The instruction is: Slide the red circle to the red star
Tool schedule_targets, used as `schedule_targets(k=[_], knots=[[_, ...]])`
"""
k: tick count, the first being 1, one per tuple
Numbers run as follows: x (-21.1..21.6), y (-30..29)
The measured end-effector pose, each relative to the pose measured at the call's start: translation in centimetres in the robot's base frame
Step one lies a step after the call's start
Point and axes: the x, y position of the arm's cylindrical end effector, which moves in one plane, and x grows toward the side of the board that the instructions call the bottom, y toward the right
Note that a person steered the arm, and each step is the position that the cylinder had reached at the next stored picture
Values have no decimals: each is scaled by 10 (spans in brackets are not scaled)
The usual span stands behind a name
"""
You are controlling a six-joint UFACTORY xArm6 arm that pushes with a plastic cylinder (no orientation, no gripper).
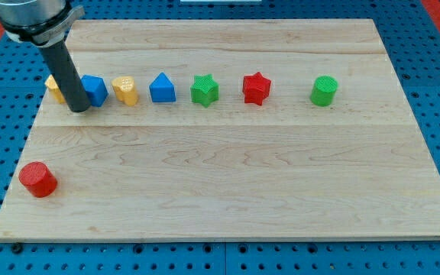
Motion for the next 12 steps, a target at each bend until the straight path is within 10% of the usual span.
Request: schedule_targets(k=[4,6,8,12], knots=[[46,-87],[155,-84],[132,38],[79,5]])
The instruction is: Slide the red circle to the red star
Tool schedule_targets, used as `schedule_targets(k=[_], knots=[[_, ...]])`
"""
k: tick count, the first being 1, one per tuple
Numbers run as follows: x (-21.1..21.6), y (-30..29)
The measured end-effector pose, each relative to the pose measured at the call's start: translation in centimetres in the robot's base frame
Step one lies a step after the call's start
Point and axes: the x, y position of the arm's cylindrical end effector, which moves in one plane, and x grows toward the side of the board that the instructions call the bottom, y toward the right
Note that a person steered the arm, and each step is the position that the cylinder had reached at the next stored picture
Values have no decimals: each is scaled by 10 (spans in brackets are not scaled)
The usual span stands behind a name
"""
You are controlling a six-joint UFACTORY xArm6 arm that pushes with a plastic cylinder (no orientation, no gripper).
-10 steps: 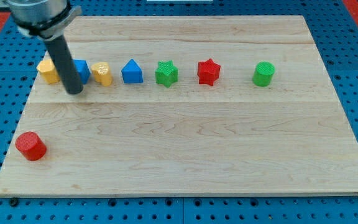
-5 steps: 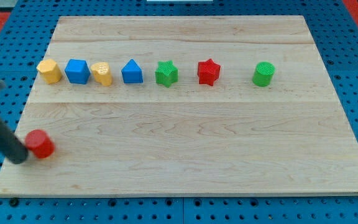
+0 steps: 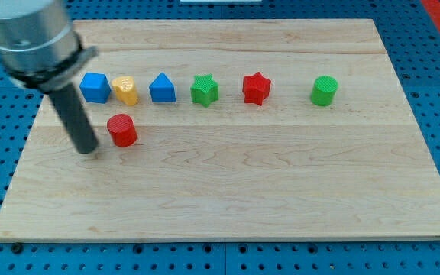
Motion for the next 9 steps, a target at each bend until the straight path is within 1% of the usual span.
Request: schedule_targets(k=[1,2,3,4,5,6,7,8,9], knots=[[-18,9],[-21,92],[-21,203],[-21,246],[-27,206],[-42,235],[-43,313],[-42,318],[-63,321]])
